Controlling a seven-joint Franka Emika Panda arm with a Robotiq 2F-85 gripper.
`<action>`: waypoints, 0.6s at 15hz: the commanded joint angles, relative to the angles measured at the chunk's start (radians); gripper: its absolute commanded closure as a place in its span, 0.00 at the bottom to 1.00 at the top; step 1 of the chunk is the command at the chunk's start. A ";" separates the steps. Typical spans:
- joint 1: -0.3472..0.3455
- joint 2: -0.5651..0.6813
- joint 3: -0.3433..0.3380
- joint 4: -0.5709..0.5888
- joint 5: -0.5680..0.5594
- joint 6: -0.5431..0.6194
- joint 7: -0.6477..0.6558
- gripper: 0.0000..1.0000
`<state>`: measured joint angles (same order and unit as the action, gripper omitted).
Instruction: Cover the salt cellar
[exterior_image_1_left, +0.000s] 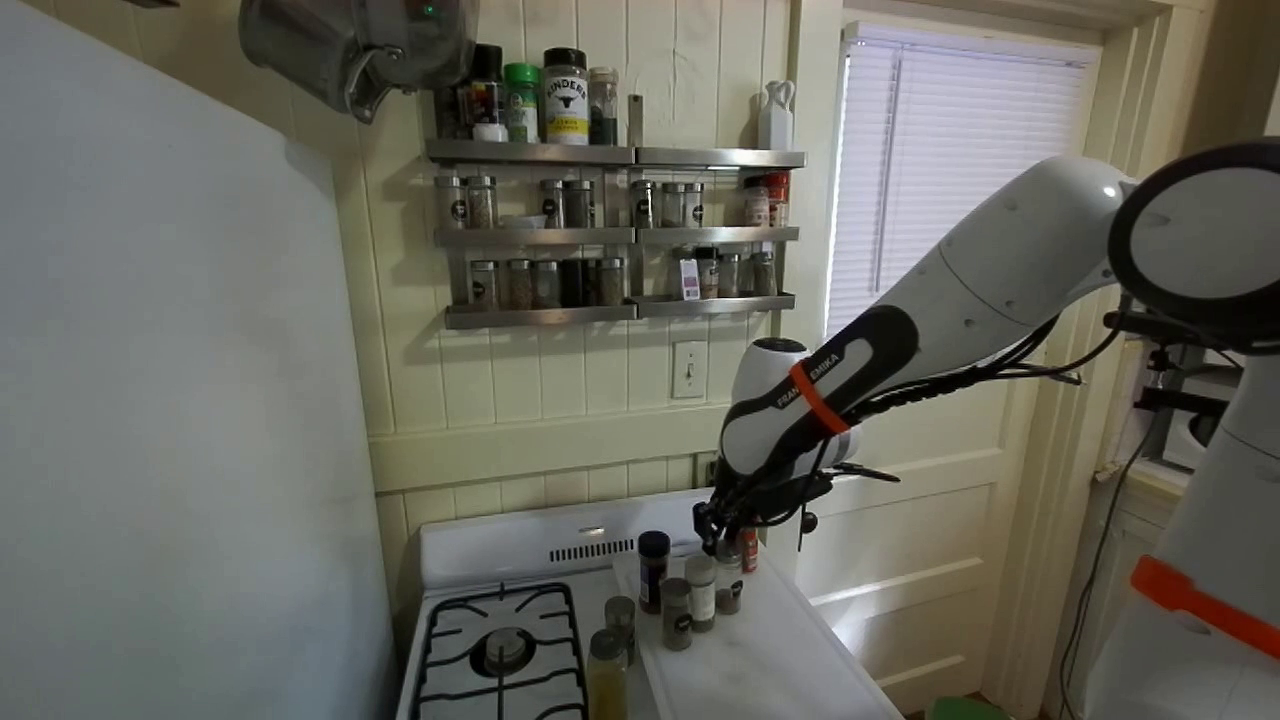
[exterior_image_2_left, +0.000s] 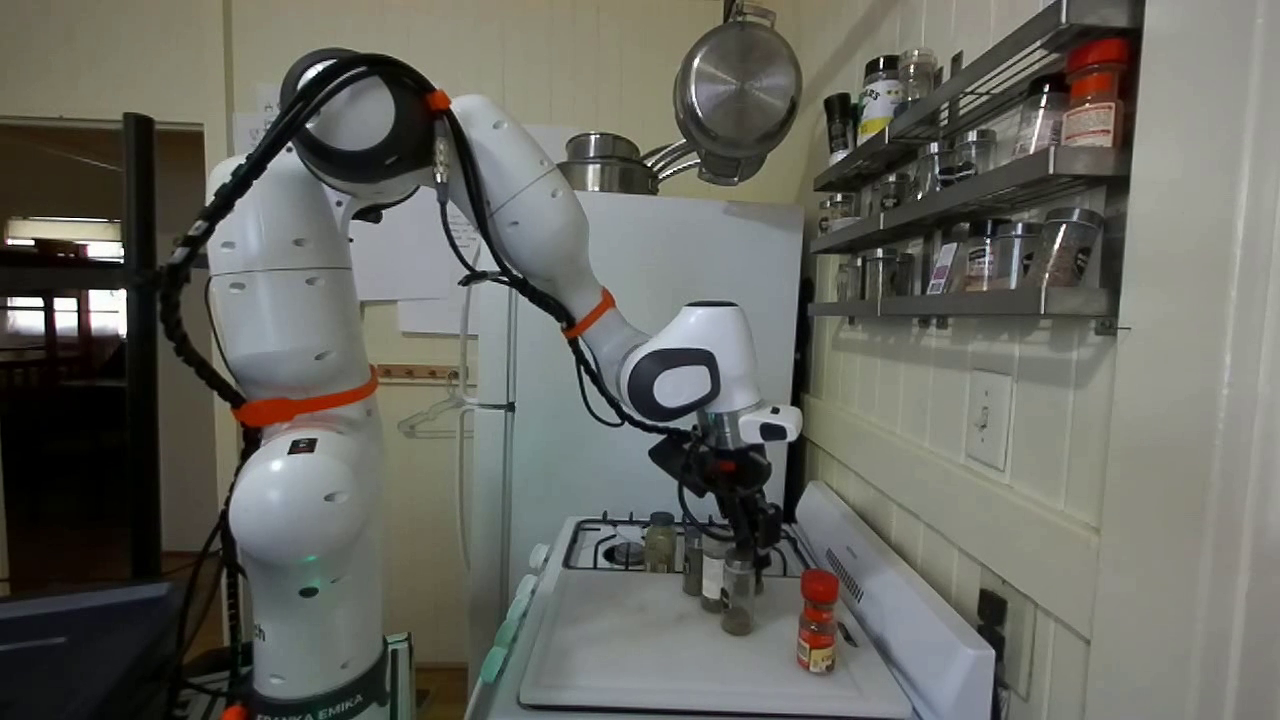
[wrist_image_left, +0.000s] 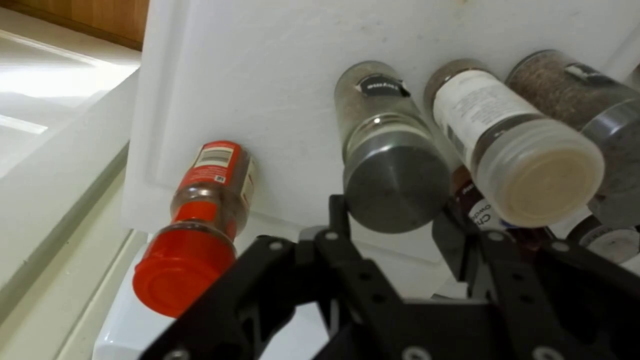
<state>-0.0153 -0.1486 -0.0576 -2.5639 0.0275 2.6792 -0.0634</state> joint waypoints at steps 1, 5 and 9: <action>0.005 0.020 0.003 0.009 0.022 -0.008 -0.019 0.79; 0.004 0.023 0.008 0.004 0.018 -0.003 -0.014 0.79; 0.001 0.024 0.010 0.003 0.008 0.001 -0.006 0.79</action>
<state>-0.0153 -0.1341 -0.0525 -2.5639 0.0275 2.6792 -0.0639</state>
